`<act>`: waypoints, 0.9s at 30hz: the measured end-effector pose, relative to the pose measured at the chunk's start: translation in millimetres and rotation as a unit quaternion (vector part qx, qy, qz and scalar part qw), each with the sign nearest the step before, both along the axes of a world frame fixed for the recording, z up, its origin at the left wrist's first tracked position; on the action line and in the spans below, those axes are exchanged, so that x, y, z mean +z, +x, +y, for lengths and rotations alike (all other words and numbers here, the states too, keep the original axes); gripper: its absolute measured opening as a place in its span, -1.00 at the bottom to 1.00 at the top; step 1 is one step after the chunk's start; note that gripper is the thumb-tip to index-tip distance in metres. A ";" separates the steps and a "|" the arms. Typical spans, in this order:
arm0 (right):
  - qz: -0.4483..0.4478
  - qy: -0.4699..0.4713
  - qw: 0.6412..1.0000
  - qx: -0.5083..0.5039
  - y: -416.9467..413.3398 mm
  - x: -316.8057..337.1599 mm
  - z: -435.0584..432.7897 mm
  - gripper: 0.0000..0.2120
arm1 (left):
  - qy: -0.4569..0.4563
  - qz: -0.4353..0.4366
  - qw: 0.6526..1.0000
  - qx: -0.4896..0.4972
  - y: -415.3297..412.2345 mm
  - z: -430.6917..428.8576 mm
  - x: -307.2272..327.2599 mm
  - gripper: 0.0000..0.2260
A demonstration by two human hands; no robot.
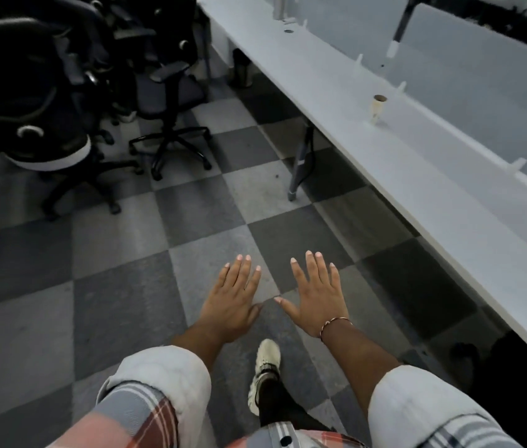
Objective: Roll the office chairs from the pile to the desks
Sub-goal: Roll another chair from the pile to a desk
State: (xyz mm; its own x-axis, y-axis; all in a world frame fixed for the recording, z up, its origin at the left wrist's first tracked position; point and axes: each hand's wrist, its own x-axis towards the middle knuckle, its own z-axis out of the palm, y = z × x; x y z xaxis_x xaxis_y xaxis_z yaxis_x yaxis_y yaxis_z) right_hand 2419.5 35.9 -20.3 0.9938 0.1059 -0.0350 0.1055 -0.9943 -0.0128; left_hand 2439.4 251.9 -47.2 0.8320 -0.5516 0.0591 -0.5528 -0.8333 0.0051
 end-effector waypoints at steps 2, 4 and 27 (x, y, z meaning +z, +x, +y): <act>0.003 0.001 1.000 0.024 40.0 -6.5 9.1 -0.17 | 0.003 0.005 1.000 0.027 31.0 9.8 -3.1 -0.35; 0.007 -0.001 0.999 0.047 72.3 -10.2 15.6 -0.17 | 0.007 0.005 0.999 0.046 58.2 16.9 -4.4 -0.34; 0.036 -0.007 0.968 0.248 395.5 -18.8 221.2 -0.16 | -0.016 0.004 0.971 0.240 307.9 199.2 -7.8 -0.34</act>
